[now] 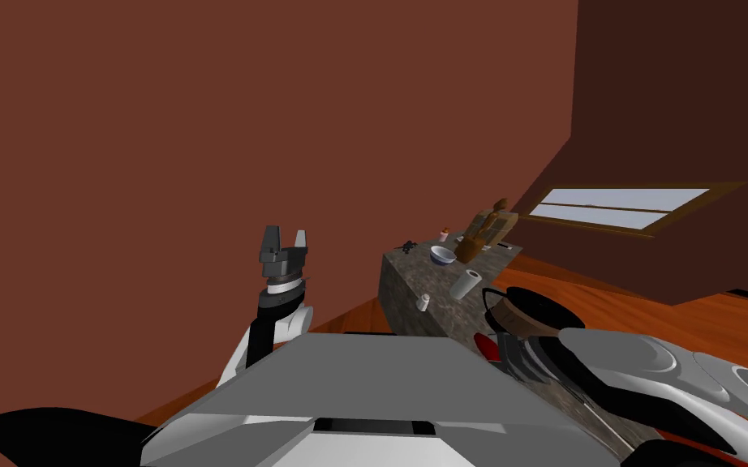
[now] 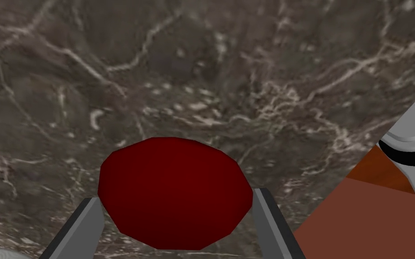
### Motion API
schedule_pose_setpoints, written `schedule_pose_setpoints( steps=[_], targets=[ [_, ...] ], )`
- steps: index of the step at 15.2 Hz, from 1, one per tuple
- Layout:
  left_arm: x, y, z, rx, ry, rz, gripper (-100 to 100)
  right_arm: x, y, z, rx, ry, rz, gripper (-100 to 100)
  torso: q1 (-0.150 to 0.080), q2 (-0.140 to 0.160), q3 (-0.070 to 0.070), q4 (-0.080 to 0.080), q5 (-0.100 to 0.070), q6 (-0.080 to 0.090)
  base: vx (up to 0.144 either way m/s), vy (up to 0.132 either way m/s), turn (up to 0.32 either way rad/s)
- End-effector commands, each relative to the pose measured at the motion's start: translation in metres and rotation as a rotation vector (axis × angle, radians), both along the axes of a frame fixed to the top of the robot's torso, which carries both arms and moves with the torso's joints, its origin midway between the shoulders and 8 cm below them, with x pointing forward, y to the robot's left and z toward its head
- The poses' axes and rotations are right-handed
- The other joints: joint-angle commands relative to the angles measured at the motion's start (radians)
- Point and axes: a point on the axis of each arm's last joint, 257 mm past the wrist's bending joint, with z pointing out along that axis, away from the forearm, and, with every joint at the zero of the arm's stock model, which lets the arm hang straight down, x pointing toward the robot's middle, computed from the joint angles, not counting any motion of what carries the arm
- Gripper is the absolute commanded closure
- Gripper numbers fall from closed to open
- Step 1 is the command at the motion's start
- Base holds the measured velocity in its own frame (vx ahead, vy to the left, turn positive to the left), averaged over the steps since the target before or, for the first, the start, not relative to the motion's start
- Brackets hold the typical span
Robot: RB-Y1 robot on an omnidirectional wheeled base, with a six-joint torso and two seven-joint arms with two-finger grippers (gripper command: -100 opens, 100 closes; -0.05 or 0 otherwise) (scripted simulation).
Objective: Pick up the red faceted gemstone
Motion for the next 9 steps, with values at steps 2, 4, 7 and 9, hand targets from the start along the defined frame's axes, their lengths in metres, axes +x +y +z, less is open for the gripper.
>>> schedule_pose_setpoints(
  steps=[2,4,7,9],
  targets=[
    [0.000,0.000,0.000,0.000,0.000,0.000,0,0.007,0.000,0.004,-0.003,0.008,0.012,100,0.001,0.000,0.000,0.000,0.001,0.000,-0.013,0.005,-0.067],
    [0.000,0.000,0.000,0.000,0.000,0.000,0,0.014,0.002,0.006,-0.002,0.004,0.020,100,0.001,0.001,0.001,0.000,0.000,0.000,-0.015,0.001,-0.050],
    [0.000,0.000,0.000,0.000,0.000,0.000,0,0.029,0.005,0.013,-0.002,0.008,0.039,100,0.001,0.001,0.001,0.001,0.001,0.000,-0.021,0.001,-0.069],
    [0.000,0.000,0.000,0.000,0.000,0.000,0,0.025,0.003,0.011,-0.003,0.007,0.036,100,0.001,0.002,0.001,0.001,0.001,0.000,-0.020,0.002,-0.048]
  ],
)
